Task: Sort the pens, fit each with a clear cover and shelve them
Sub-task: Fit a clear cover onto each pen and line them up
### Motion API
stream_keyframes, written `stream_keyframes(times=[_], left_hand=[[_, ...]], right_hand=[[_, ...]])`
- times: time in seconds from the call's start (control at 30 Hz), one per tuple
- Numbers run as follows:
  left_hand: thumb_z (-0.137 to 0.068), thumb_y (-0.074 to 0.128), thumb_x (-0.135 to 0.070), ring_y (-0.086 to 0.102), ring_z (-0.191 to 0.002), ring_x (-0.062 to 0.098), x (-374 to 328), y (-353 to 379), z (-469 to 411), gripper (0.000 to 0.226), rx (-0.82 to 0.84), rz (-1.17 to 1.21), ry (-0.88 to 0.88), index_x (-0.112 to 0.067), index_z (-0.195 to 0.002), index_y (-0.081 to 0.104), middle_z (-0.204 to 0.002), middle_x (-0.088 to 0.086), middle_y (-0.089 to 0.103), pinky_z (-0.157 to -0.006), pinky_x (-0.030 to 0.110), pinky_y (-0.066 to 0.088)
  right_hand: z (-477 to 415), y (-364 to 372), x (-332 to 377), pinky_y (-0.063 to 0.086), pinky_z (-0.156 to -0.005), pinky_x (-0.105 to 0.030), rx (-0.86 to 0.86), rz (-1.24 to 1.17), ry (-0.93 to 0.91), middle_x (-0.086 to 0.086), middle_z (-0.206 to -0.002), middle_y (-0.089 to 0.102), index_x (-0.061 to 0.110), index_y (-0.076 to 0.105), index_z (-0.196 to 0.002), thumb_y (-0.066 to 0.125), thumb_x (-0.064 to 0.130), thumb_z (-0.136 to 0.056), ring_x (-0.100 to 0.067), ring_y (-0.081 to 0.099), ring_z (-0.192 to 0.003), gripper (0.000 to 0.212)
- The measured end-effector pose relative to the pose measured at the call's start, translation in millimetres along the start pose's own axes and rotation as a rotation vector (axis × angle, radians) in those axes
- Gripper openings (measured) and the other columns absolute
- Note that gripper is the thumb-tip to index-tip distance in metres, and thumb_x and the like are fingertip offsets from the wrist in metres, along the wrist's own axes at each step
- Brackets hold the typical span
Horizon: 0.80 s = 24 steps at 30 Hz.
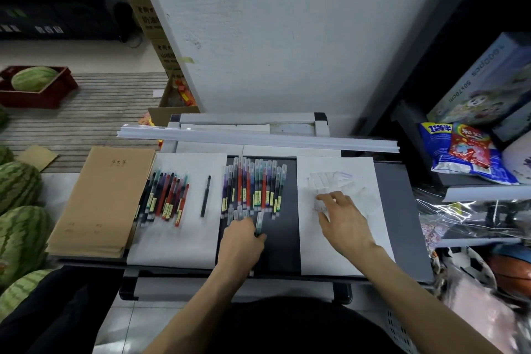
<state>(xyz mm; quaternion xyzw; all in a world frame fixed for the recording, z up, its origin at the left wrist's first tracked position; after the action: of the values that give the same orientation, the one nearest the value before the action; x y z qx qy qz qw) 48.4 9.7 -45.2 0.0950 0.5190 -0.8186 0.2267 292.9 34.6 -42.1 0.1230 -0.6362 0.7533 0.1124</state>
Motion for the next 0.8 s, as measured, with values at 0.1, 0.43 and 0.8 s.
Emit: stream_keyframes(times=[0.1,0.43,0.8], left_hand=[[-0.093,0.073,-0.039,0.061,-0.079,0.019,5,-2,2,0.029,-0.024,0.023,-0.020,-0.020,-0.086,0.053,-0.085,-0.001,0.062,-0.070,0.037,0.055],[-0.096,0.071,-0.030,0.061,-0.074,0.016,20,-7,1,0.025,-0.085,0.140,-0.040,-0.020,-0.085,0.051,-0.079,-0.001,0.063,-0.069,0.040,0.057],[-0.101,0.061,-0.023,0.061,-0.092,0.022,61,-64,-35,0.026,-0.370,0.185,-0.082,-0.016,-0.126,0.058,-0.119,0.005,0.059,-0.082,0.041,0.054]], right_hand=[[-9,6,8,0.056,-0.081,-0.038,0.017,-0.001,0.001,-0.006,-0.130,0.058,0.019,0.061,-0.134,0.053,0.020,-0.101,-0.028,0.058,-0.113,0.034],[-20,7,6,0.053,-0.070,-0.037,0.046,-0.045,0.192,-0.010,-0.104,0.059,0.013,0.061,-0.111,0.053,0.014,-0.097,-0.031,0.061,-0.084,0.016],[11,1,2,0.046,-0.064,-0.019,0.134,-0.576,0.316,0.007,-0.089,0.068,0.033,0.067,-0.105,0.058,0.016,-0.094,-0.015,0.067,-0.080,0.022]])
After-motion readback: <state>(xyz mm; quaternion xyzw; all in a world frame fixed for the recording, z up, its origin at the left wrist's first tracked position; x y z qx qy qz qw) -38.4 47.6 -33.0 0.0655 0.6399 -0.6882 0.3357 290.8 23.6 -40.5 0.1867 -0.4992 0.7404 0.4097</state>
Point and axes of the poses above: each hand's wrist, its own z-axis away from the middle knuckle, its own y-axis out of the palm, x = y × z, the point moved 4 cm from there along -z, towards the middle knuckle
